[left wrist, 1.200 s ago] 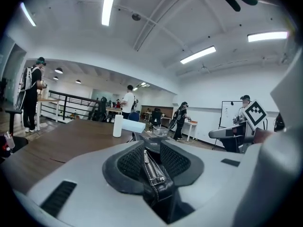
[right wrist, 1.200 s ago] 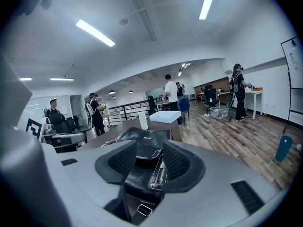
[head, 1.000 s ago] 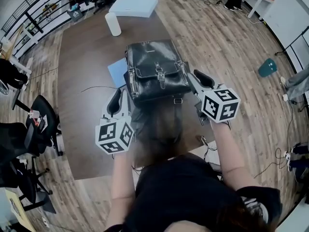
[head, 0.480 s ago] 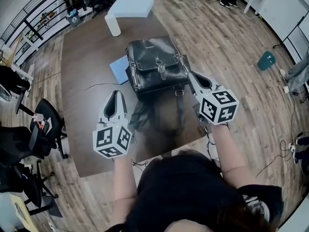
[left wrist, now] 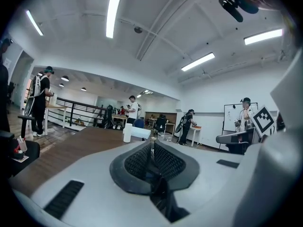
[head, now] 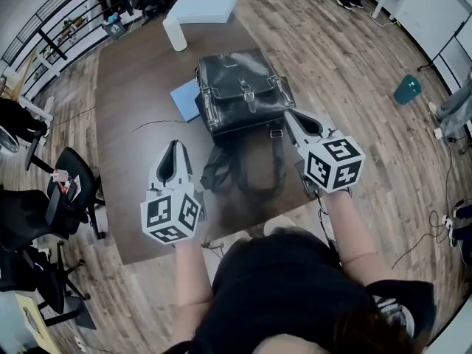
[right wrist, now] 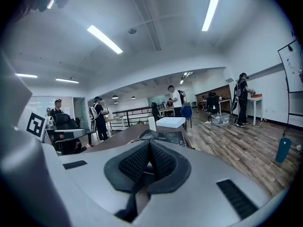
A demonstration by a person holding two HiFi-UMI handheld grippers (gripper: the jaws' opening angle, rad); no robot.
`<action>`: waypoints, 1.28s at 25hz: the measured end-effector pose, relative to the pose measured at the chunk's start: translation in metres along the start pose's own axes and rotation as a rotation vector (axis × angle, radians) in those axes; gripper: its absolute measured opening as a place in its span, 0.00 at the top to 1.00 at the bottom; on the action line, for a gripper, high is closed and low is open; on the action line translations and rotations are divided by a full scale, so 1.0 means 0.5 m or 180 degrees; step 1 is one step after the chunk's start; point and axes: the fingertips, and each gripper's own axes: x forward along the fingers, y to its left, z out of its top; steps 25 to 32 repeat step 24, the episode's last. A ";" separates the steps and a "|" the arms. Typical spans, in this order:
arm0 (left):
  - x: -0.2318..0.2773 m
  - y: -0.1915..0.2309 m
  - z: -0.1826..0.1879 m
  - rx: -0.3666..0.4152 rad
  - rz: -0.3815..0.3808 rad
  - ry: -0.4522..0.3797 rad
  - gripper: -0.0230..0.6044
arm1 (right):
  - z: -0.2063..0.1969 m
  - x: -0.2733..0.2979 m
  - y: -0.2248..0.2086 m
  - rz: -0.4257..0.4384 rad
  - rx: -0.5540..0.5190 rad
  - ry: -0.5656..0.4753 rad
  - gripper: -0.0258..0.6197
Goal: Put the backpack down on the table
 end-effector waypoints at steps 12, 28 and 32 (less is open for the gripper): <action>-0.012 -0.004 0.006 -0.0049 0.0010 -0.0012 0.89 | 0.001 0.009 0.013 0.0139 -0.0011 0.0052 0.93; -0.002 0.010 0.009 -0.0031 0.0078 0.0015 0.89 | 0.018 0.040 0.011 0.0257 -0.0078 0.0085 0.93; -0.002 0.010 0.009 -0.0031 0.0078 0.0015 0.89 | 0.018 0.040 0.011 0.0257 -0.0078 0.0085 0.93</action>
